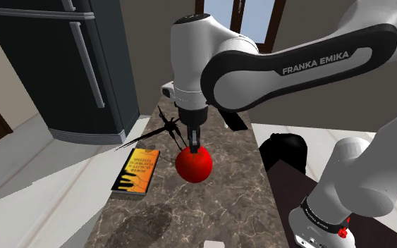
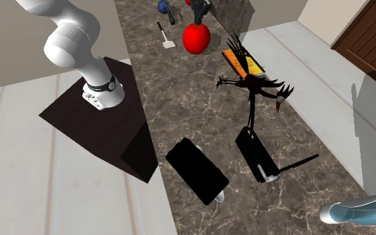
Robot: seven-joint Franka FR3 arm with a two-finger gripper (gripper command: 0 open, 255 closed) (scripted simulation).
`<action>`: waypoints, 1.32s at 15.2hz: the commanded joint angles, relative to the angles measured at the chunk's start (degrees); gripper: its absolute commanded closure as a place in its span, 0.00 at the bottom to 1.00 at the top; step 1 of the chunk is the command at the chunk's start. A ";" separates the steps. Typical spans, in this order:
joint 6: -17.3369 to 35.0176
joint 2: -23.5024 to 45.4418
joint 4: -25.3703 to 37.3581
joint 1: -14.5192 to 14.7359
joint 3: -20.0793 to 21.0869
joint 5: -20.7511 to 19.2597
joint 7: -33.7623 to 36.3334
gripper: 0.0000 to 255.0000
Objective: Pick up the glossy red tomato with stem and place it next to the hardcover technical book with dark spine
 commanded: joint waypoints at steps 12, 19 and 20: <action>10.24 3.04 -7.31 0.02 0.96 -0.75 1.23 1.00; 11.92 3.75 -8.33 -0.01 1.13 -0.98 1.50 1.00; 11.92 3.75 -8.33 -0.01 1.13 -0.98 1.50 1.00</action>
